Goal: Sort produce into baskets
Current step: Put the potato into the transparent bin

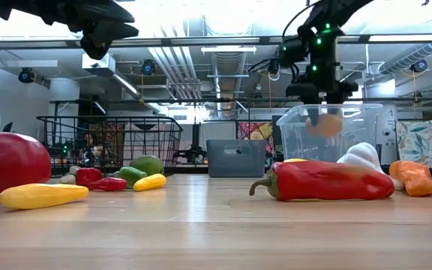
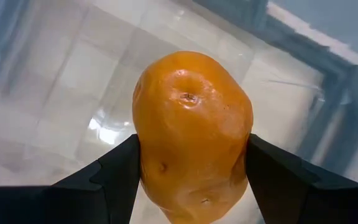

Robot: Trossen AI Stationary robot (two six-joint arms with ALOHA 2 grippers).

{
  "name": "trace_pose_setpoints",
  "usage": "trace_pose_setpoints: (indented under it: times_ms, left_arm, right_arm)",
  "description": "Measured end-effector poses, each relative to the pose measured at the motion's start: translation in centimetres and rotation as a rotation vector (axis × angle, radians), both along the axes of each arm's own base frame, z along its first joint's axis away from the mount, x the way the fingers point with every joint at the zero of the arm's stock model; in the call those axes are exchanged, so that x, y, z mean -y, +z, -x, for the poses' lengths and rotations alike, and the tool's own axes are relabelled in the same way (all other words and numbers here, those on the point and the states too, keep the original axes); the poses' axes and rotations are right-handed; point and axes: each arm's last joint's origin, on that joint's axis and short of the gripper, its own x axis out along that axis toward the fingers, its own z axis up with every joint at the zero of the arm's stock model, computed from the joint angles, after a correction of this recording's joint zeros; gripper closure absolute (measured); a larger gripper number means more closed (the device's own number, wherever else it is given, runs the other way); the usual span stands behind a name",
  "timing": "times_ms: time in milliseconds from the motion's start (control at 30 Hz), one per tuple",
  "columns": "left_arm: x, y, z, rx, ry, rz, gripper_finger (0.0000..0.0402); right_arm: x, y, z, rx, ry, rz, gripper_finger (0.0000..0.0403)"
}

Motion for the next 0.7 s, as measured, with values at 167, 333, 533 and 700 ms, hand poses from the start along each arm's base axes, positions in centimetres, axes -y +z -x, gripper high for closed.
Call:
trace_pose_setpoints:
  times_ms: [167, 333, 533, 700]
  left_arm:
    - [0.0, 0.0, 0.0, 0.000, 0.000, 0.000, 0.0289]
    - [0.0, 0.0, 0.0, 0.000, 0.000, 0.000, 0.0289]
    - [0.0, 0.0, 0.0, 0.000, 0.000, 0.000, 0.0289]
    - [0.0, 0.0, 0.0, -0.001, 0.000, 0.000, 0.0289]
  right_arm:
    - [0.5, -1.4, 0.7, 0.005, -0.027, -0.014, 0.0156]
    - [0.7, -2.1, 1.3, -0.012, -0.044, -0.030, 0.0156]
    - [0.7, -2.2, 1.1, 0.021, -0.040, -0.035, 0.0156]
    - [0.8, -2.3, 1.0, 0.045, -0.035, -0.045, 0.0156]
